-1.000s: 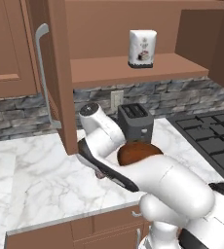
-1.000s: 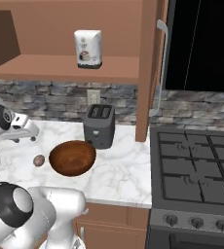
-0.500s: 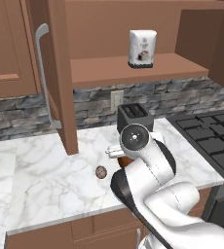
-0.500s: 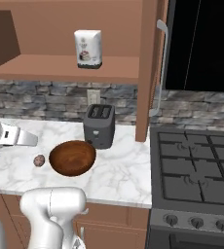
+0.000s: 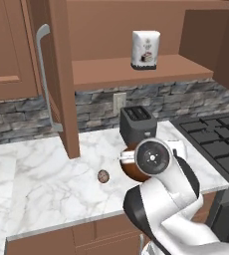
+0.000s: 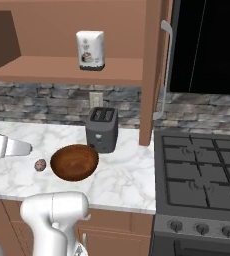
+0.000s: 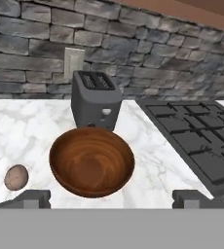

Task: Pick the egg and butter from the fridge and place them by the bowl for mixing.

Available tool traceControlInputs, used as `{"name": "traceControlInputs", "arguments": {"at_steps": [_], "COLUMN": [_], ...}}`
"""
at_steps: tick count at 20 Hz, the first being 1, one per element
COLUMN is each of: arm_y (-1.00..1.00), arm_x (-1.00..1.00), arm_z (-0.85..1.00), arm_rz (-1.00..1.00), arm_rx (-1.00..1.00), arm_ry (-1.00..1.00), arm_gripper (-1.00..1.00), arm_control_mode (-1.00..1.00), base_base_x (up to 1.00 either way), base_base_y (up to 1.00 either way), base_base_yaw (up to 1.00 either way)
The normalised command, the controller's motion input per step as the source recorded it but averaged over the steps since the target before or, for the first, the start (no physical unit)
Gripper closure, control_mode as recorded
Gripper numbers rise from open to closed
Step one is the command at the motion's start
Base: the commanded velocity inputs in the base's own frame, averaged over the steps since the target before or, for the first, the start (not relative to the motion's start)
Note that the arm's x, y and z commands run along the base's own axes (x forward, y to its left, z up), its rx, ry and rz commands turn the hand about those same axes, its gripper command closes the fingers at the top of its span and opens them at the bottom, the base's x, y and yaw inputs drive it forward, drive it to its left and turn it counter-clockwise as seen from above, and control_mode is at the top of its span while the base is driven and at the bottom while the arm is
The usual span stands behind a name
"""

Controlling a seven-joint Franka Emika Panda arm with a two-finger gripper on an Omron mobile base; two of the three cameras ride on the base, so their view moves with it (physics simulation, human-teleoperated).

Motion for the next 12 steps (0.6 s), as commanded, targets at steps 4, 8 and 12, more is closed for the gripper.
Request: {"name": "traceControlInputs", "arguments": {"at_steps": [4,8,12], "arm_y": [-0.04,0.0,0.0], "arm_x": [-0.5,0.0,0.0], "arm_z": [-0.12,0.0,0.0], "arm_rz": [0.0,0.0,0.0], "arm_rx": [0.0,0.0,0.0], "arm_ry": [0.0,0.0,0.0], "arm_gripper": [-1.0,-1.0,-1.0], "arm_control_mode": [1.0,1.0,1.0], "base_base_x": [-0.5,-1.0,-0.64], "base_base_y": [-0.17,-0.59,-0.37], "base_base_yaw": [0.0,-0.35,-0.74]}}
